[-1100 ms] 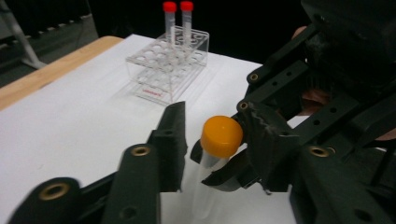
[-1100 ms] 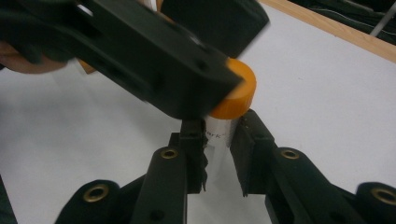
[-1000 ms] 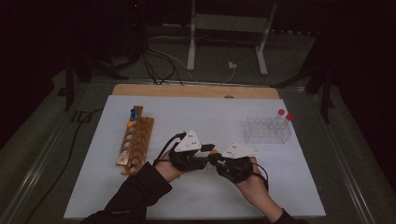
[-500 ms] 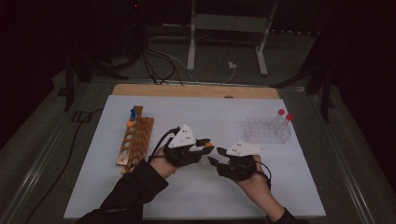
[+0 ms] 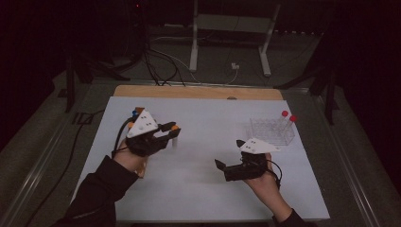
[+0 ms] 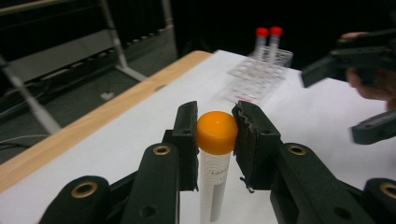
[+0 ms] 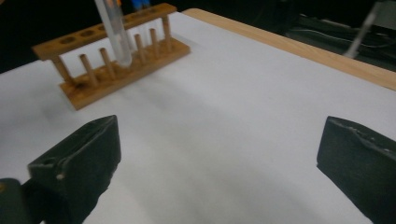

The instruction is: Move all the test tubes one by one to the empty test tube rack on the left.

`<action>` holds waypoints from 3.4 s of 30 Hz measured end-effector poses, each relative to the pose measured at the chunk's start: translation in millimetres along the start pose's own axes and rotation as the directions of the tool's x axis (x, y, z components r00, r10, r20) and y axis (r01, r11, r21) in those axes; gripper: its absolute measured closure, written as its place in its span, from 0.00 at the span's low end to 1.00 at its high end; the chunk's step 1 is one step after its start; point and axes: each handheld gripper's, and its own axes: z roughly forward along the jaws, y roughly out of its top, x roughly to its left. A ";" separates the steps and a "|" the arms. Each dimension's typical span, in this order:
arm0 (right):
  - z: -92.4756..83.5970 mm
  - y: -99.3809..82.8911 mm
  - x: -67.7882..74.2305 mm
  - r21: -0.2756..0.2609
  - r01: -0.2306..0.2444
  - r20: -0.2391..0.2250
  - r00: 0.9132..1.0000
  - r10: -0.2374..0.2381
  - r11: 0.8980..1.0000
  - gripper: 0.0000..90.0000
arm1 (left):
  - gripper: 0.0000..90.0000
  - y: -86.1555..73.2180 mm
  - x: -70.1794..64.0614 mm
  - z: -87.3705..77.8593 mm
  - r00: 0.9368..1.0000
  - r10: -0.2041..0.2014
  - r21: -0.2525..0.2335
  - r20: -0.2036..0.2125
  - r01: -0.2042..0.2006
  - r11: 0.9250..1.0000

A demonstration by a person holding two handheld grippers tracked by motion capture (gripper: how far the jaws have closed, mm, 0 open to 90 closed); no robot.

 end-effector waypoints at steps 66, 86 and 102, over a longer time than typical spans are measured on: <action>-54.6 2.4 -72.8 -0.072 -0.028 0.226 0.973 0.044 0.997 0.00 | 0.02 -86.2 19.0 -39.3 0.984 -0.168 0.051 -0.061 0.171 0.984; -67.2 -39.2 -167.2 -0.088 -0.229 0.482 0.842 0.243 0.969 0.08 | 0.02 -82.7 -12.4 -20.7 0.989 -0.120 0.081 0.083 0.113 0.990; -38.8 -59.4 -210.7 -0.048 -0.320 0.526 0.797 0.296 0.946 0.57 | 0.02 -82.9 -16.5 -17.1 0.989 -0.104 0.089 0.103 0.095 0.992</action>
